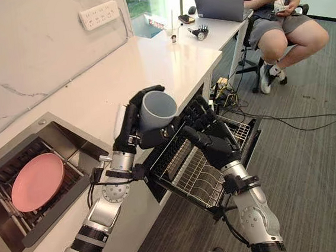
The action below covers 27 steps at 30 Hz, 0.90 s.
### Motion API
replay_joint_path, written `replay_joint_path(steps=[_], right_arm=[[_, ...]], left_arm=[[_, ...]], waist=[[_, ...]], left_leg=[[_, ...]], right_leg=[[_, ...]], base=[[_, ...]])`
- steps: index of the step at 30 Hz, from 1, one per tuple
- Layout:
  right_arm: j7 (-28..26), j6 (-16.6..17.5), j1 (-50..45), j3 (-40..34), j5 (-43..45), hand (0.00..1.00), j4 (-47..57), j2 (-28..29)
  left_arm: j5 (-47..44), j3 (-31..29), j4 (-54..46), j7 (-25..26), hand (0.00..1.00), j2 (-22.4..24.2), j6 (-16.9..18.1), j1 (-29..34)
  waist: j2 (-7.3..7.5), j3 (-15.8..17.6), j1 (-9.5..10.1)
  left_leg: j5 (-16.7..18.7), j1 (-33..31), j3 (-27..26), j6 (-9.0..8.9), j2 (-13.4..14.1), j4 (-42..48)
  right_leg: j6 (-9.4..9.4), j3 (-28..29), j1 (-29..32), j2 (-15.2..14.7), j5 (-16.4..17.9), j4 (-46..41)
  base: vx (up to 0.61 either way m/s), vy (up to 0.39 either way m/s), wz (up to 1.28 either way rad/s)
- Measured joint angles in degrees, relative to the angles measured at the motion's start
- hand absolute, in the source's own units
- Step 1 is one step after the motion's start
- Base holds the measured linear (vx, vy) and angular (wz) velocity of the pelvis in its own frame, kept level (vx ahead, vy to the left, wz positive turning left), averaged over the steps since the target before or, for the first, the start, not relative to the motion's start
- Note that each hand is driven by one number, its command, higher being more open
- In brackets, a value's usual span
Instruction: Walk over to the sink, pick up the cup, carry it to the dishwasher, place the cup inside the dishwasher, then close the dishwasher door
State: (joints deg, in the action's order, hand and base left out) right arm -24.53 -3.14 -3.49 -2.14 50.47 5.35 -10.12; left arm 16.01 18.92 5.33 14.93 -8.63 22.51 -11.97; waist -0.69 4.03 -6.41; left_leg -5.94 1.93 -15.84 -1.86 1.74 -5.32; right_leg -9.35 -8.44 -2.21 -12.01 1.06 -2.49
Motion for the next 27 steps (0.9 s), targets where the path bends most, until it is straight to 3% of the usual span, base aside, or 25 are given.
replay_joint_path(steps=[6, 13, 27], right_arm=[[2.91, -0.72, 3.01, 3.04, -0.24, 1.00, 0.00, -1.12], [10.22, -1.29, 5.33, 6.47, -7.76, 1.00, 0.01, -1.42], [17.72, -7.06, 10.53, 13.09, -10.11, 1.00, -0.09, -3.46]], left_arm=[[1.00, 3.25, 0.01, -1.15, 0.00, -0.53, -0.01, 0.00], [0.97, 4.12, 0.04, -0.96, 0.00, -2.40, -1.85, 0.00], [0.88, 6.06, 0.17, 2.64, 0.00, -4.53, -3.54, -0.04]], waist=[[0.04, -0.07, 0.05], [0.47, -0.37, 0.25], [1.24, -0.89, 0.88]], left_leg=[[-1.34, -0.94, 1.22, 0.23, 0.02, -0.05], [-2.20, -1.61, 1.43, 0.28, 0.33, -0.06], [-3.78, -2.63, 2.40, 0.64, 0.41, -0.09]], right_leg=[[0.60, -1.13, 0.53, 0.09, -0.42, -0.03], [1.16, -1.25, 1.14, 0.41, -0.98, 0.01], [1.96, -2.06, 1.42, 0.55, -1.89, 0.78]], base=[[-0.07, 0.010, 0.10], [-0.04, 0.009, 0.01], [-0.04, 0.012, 0.03]])
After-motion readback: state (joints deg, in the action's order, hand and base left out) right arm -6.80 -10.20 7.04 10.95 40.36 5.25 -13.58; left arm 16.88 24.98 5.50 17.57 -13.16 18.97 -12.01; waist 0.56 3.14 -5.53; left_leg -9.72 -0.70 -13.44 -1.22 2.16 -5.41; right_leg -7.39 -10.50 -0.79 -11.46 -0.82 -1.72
